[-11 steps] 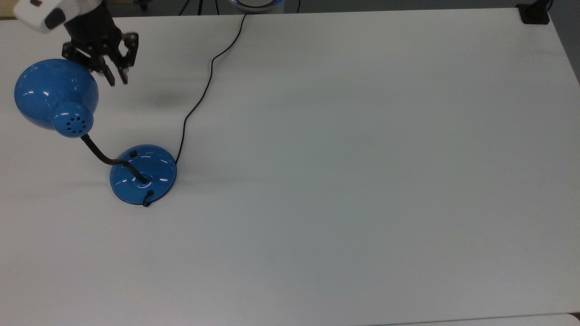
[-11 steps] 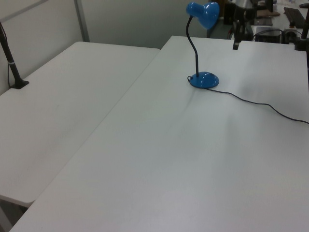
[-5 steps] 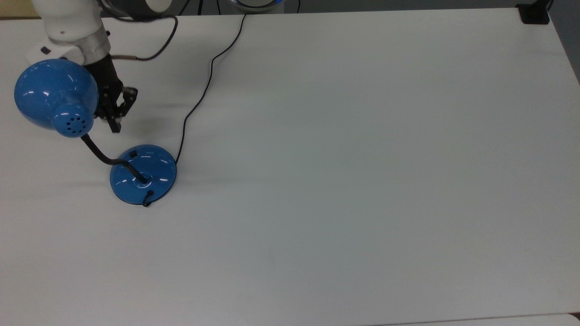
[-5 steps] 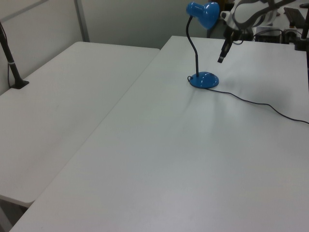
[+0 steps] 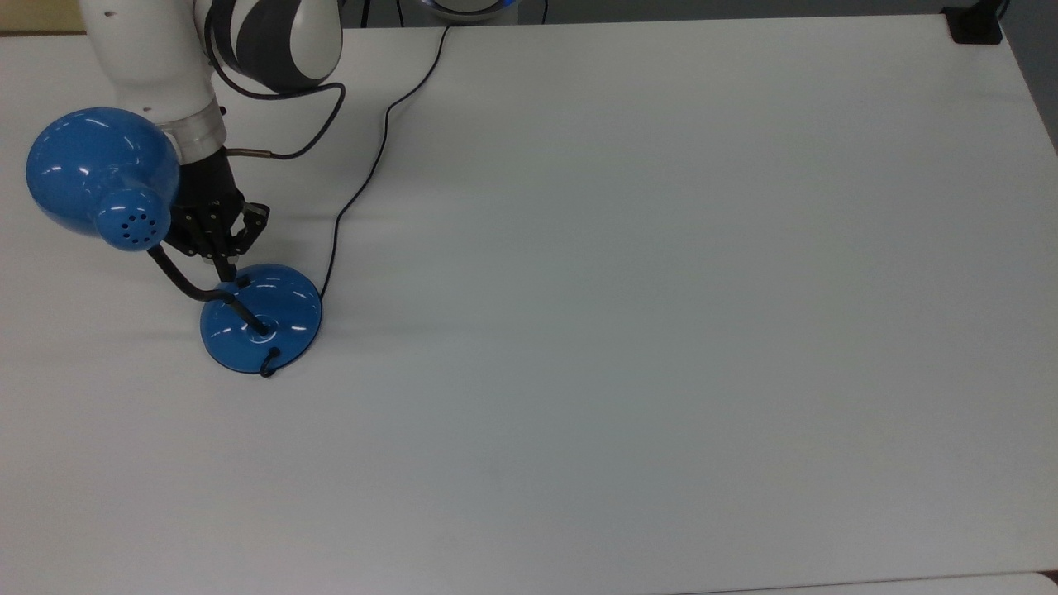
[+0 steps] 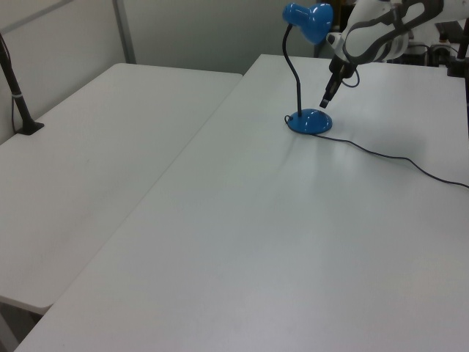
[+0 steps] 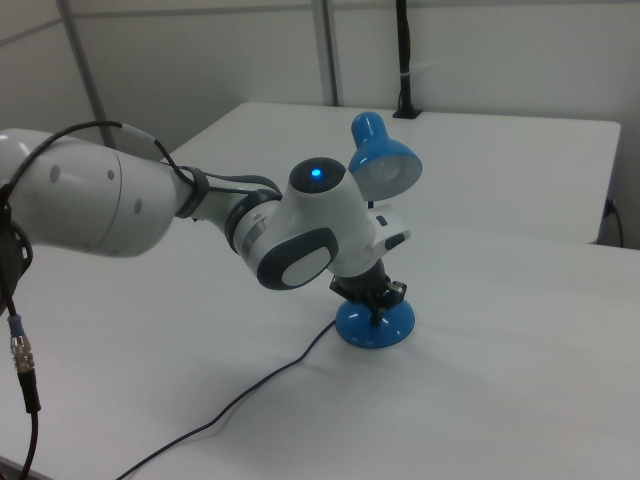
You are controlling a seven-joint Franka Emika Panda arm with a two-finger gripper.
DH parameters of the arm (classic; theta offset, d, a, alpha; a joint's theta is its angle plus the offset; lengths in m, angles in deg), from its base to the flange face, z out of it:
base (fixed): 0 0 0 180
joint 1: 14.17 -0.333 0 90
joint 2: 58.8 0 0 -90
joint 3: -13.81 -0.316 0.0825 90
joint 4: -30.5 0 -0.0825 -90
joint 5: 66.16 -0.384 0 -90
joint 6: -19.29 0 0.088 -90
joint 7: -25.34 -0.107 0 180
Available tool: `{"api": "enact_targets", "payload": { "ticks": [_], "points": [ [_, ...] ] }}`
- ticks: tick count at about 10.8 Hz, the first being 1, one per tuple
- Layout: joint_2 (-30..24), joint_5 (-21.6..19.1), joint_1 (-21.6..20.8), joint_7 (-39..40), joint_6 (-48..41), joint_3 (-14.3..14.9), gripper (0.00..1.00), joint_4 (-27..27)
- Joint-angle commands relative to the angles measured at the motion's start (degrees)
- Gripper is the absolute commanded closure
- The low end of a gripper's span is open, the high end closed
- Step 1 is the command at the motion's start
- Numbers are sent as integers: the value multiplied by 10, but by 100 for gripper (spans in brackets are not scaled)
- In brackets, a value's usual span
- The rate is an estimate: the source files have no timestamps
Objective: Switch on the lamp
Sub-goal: 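Press down on the lamp base switch with the gripper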
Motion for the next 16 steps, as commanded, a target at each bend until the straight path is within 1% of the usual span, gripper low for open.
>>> {"api": "enact_targets", "payload": {
  "ticks": [1,14,16],
  "points": [
    [7,-14,-9,1,25,-1,100,1],
    [24,-17,-10,2,28,-4,100,-1],
    [28,-17,-10,2,43,-4,100,0]
  ]
}}
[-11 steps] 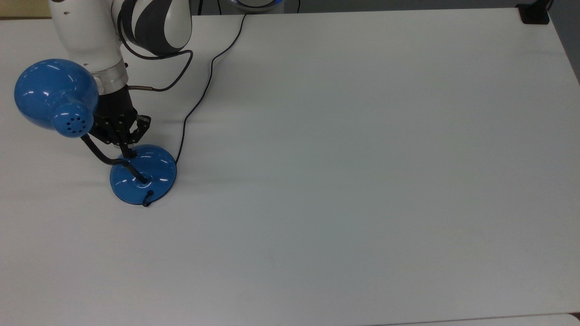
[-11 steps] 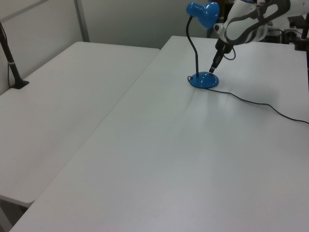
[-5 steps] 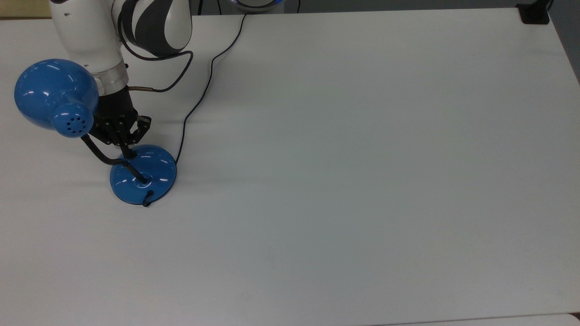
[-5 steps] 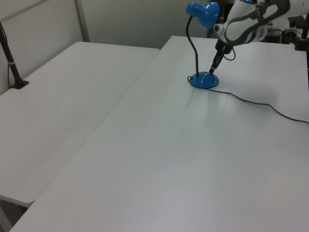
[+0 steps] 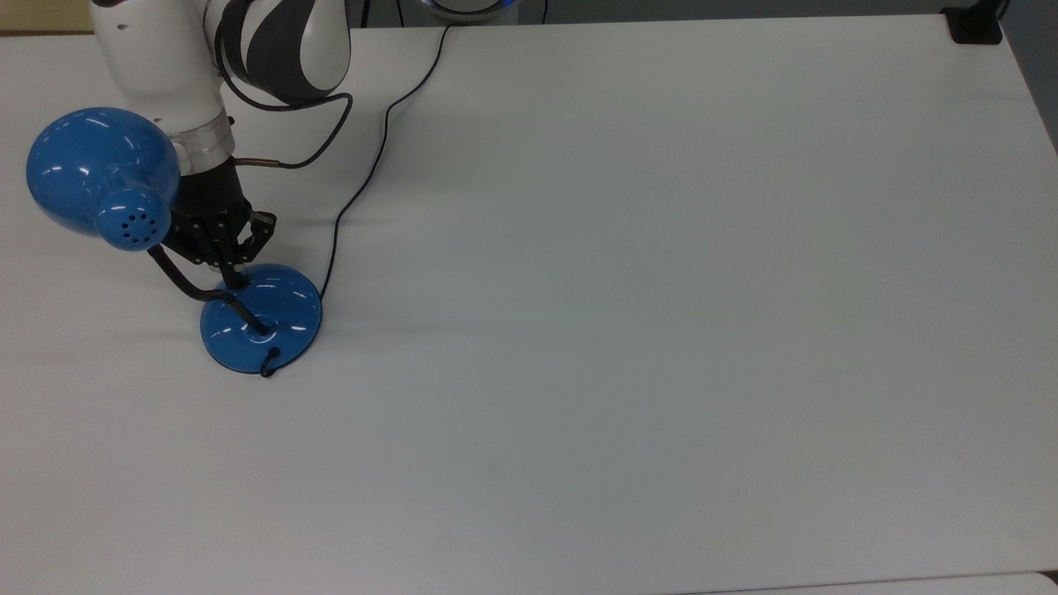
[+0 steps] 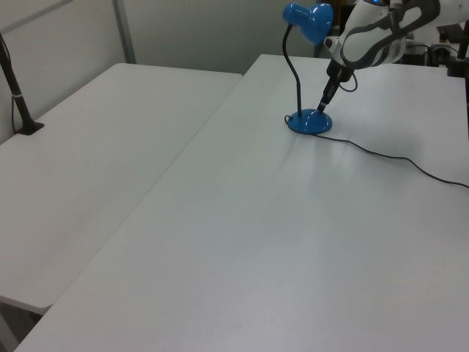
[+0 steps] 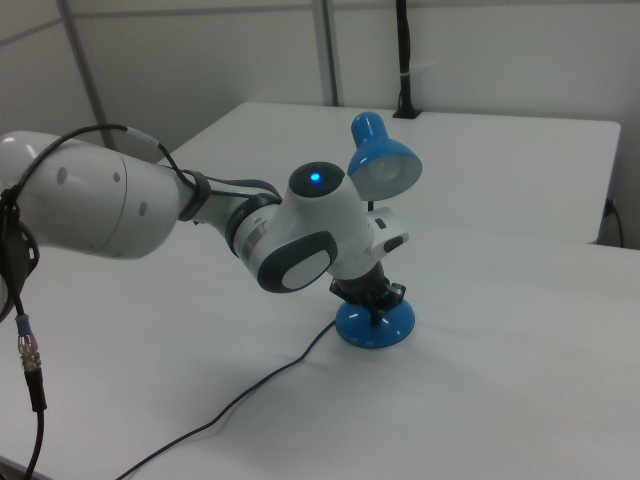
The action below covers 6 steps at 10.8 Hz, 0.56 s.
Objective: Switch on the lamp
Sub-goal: 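Press down on the lamp base switch with the gripper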
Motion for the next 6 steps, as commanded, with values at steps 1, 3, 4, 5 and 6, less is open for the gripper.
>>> {"api": "enact_targets", "payload": {
  "ticks": [1,3,4,5,6],
  "points": [
    [18,-17,-6,2,34,-4,100,1],
    [19,-17,-6,2,34,-6,100,1],
    [22,-17,-6,2,34,-6,100,1],
    [18,-17,-6,1,30,-6,100,1],
    [4,-16,-5,2,17,-6,100,2]
  ]
}}
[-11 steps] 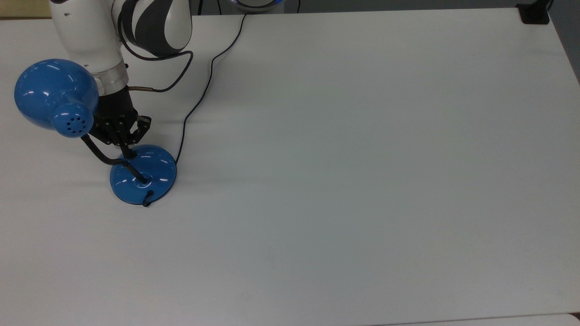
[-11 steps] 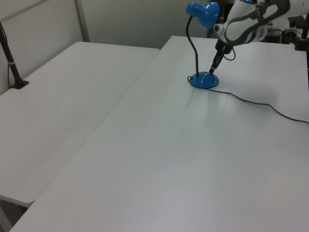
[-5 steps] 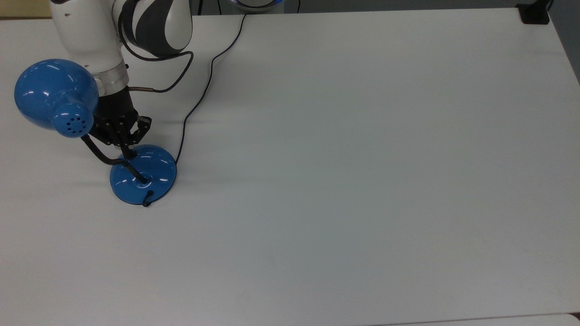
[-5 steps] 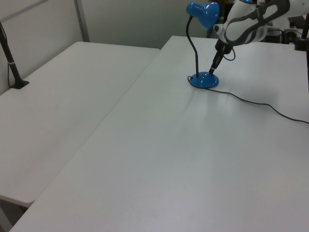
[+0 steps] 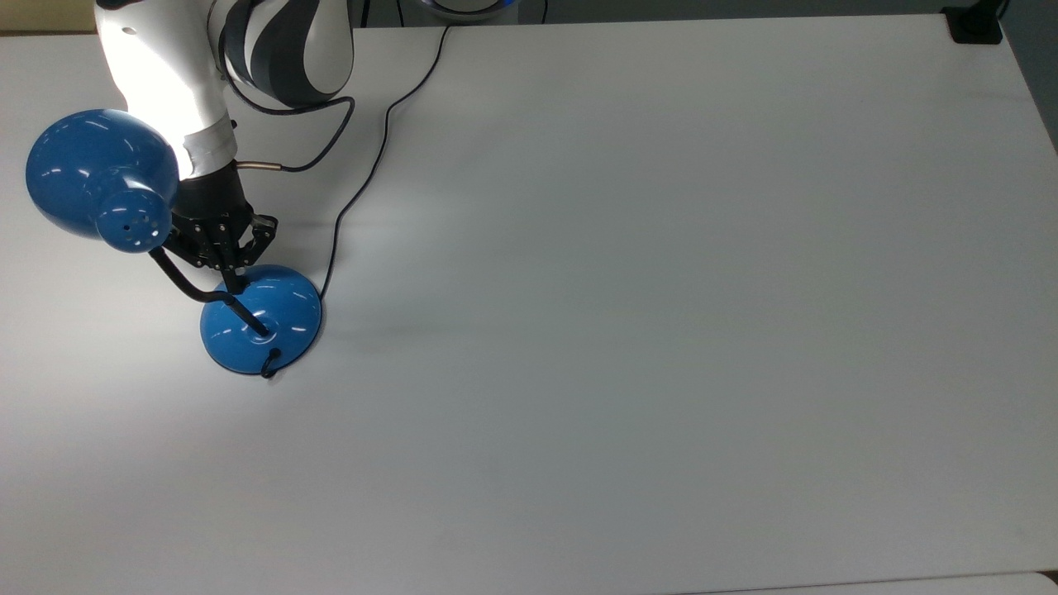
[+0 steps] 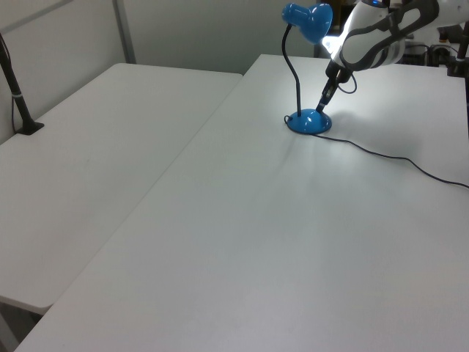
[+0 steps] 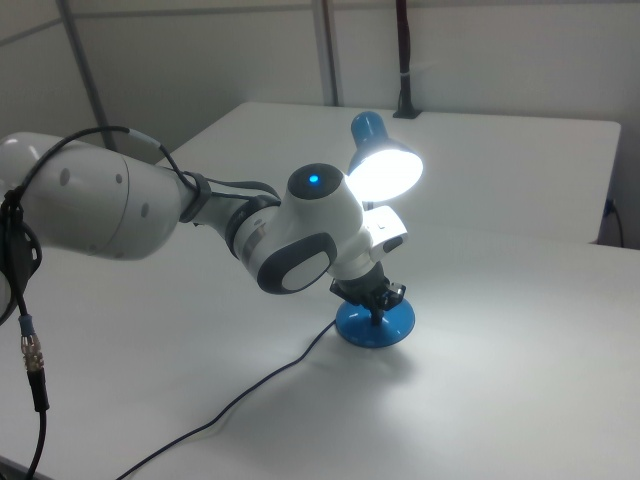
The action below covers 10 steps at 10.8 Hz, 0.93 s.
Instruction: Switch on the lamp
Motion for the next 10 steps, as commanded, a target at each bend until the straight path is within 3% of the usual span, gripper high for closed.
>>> {"api": "enact_targets", "payload": {
  "ticks": [1,5,7,8,10],
  "points": [
    [-21,-15,1,6,-43,-4,100,2],
    [-89,8,22,52,-281,0,100,-7],
    [-123,53,25,47,-416,2,96,-32],
    [-144,75,24,36,-488,2,88,-50],
    [-183,80,16,-29,-585,2,61,-81]
  ]
}}
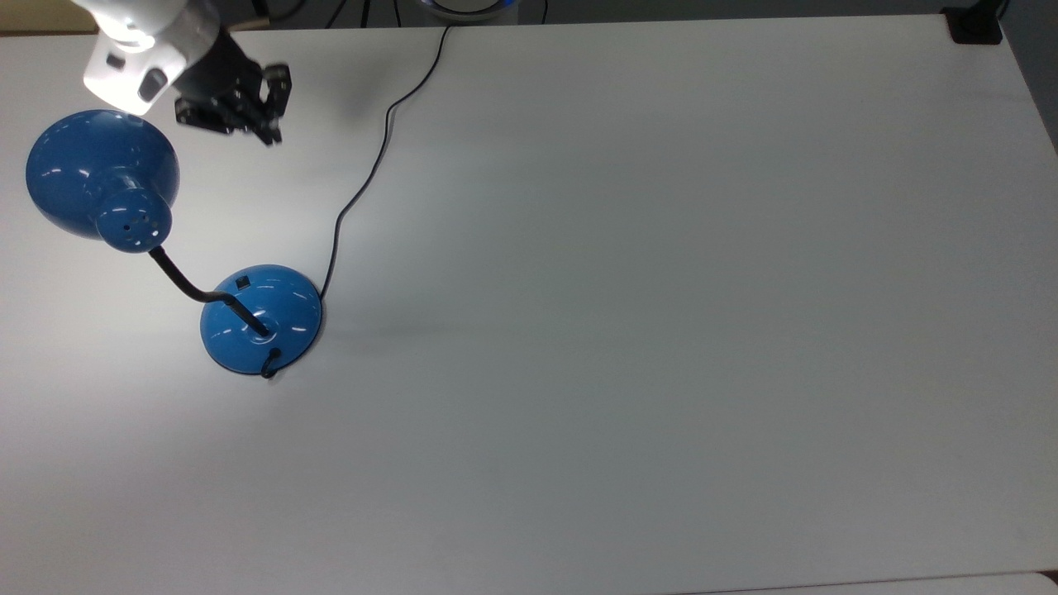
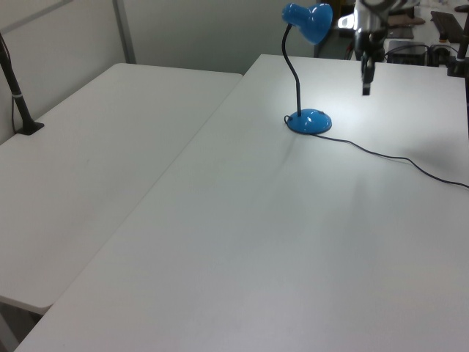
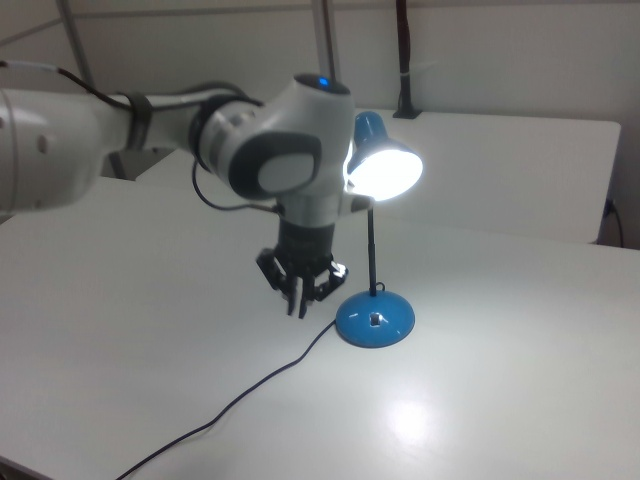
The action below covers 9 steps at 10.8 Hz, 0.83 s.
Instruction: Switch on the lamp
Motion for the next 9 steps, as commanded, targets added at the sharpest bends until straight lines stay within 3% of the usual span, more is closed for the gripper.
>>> {"api": "enact_targets", "payload": {
  "ticks": [1,2,4,5,6,7,9],
  "points": [
    [-65,15,-19,-78,-108,-1,56,-30],
    [-75,15,-36,-109,-115,-1,39,-39],
    [-79,15,-73,-194,-115,2,31,-71],
    [-81,16,-88,-227,-113,3,23,-83],
    [-82,36,-111,-255,-108,4,0,-91],
    [-83,86,-140,-279,-102,4,0,-105],
    [-78,97,-153,-319,-51,7,0,-105]
  ]
}}
